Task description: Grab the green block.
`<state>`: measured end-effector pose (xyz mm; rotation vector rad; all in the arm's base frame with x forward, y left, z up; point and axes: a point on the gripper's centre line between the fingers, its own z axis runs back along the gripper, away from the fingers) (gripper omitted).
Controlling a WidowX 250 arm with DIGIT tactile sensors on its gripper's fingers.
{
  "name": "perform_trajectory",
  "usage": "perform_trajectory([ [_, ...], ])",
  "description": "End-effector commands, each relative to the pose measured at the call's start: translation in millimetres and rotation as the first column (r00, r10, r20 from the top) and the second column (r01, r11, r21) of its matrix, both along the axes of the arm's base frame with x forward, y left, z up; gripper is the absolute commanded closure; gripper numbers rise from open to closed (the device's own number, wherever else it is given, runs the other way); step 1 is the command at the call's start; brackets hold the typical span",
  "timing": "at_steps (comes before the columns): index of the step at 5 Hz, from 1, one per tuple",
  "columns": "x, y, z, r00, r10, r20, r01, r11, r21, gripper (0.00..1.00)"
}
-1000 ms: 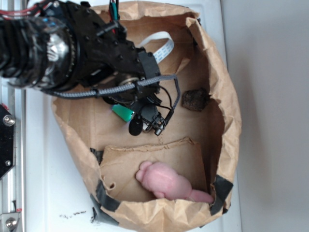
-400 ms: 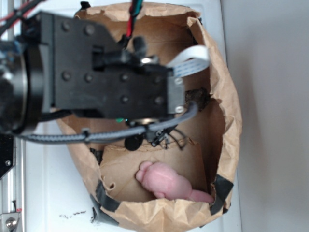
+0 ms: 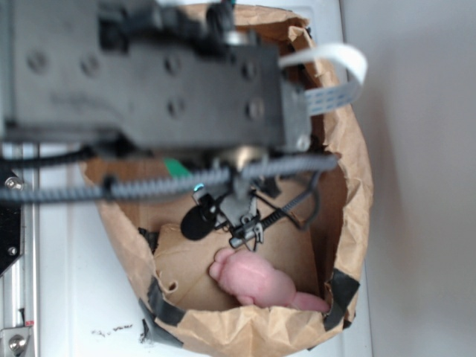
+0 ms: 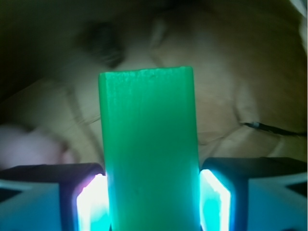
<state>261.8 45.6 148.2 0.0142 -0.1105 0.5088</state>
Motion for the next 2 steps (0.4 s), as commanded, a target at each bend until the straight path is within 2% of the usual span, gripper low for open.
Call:
perform_trajectory([
  [1,-7.6,19.3,34.0,0.988,-0.123,0.098,0.123,0.992,0.003,1.00],
  [2,-8.1,15.1,29.2,0.985,-0.096,0.147,0.091,0.995,0.037,1.00],
])
